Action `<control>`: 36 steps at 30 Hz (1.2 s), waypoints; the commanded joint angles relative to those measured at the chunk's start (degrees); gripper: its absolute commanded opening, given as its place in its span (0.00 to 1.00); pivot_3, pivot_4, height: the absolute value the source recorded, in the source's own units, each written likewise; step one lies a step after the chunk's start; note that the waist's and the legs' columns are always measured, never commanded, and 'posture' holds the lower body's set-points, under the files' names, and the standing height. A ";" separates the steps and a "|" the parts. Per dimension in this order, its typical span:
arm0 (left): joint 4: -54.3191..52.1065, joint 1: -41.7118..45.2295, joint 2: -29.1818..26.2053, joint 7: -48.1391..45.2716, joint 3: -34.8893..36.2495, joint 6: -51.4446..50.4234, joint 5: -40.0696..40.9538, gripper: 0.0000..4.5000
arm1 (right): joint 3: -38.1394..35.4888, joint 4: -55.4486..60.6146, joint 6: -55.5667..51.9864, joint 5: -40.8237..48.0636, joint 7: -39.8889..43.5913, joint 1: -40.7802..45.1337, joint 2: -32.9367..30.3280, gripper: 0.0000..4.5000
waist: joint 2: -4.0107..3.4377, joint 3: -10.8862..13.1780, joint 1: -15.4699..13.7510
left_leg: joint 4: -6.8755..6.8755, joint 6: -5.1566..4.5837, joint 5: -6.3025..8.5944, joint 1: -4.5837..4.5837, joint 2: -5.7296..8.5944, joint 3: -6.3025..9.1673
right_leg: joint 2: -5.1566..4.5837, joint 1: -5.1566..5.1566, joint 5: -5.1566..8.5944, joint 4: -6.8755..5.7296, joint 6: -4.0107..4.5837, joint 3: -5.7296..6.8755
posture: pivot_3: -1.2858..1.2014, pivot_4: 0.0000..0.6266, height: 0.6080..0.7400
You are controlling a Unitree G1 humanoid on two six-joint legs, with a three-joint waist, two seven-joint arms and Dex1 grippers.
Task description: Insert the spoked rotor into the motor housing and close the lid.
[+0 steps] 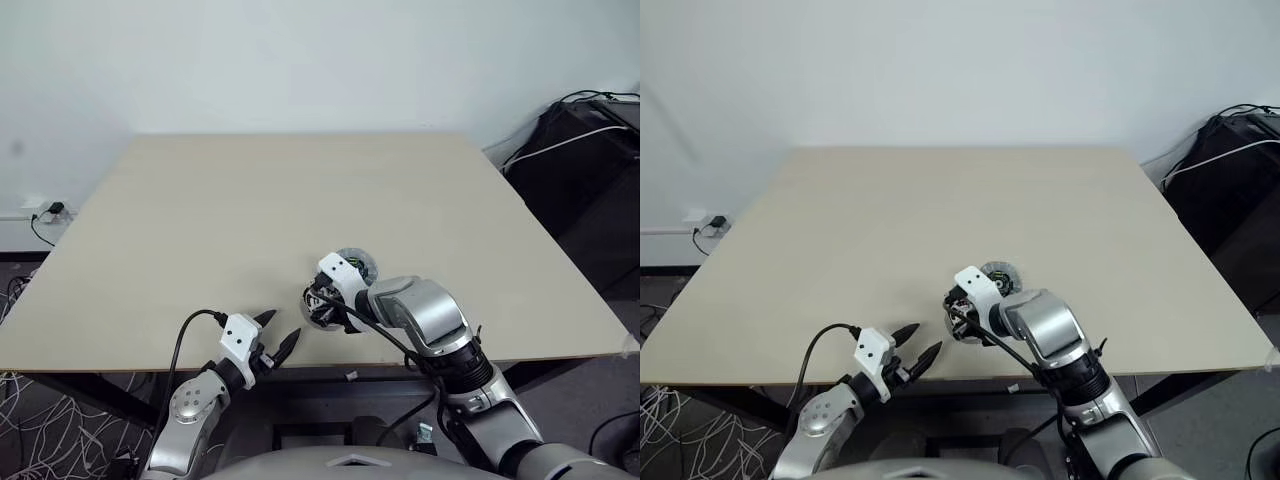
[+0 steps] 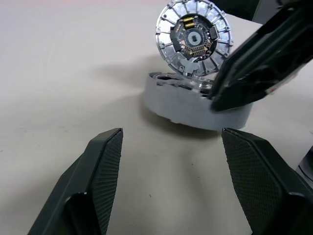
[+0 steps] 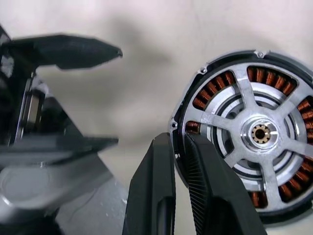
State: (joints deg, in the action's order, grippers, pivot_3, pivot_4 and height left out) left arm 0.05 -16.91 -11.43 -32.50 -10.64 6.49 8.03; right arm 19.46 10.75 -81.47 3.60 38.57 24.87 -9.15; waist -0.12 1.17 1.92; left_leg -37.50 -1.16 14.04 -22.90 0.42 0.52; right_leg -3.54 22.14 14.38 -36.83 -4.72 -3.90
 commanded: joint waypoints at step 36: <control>-1.21 -0.86 -0.80 -1.27 -0.13 0.03 1.79 0.76 | 24.27 4.50 45.40 -12.36 4.73 1.34 -23.08 0.50 | 0.23 0.28 -0.01 | 0.04 -0.31 -0.19 -0.37 0.02 -0.02 | 0.00 0.36 0.03 0.09 -0.09 0.00 | 0.52 0.00 1.00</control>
State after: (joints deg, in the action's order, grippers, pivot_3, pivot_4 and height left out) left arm 0.32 -18.05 -11.92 -33.64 -10.88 6.47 9.19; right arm 43.94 15.23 -38.17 -7.07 42.91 25.72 -31.95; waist 0.10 1.45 1.91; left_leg -37.46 -1.47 13.86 -23.27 0.44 0.50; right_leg -3.54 22.50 14.42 -36.75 -4.81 -3.90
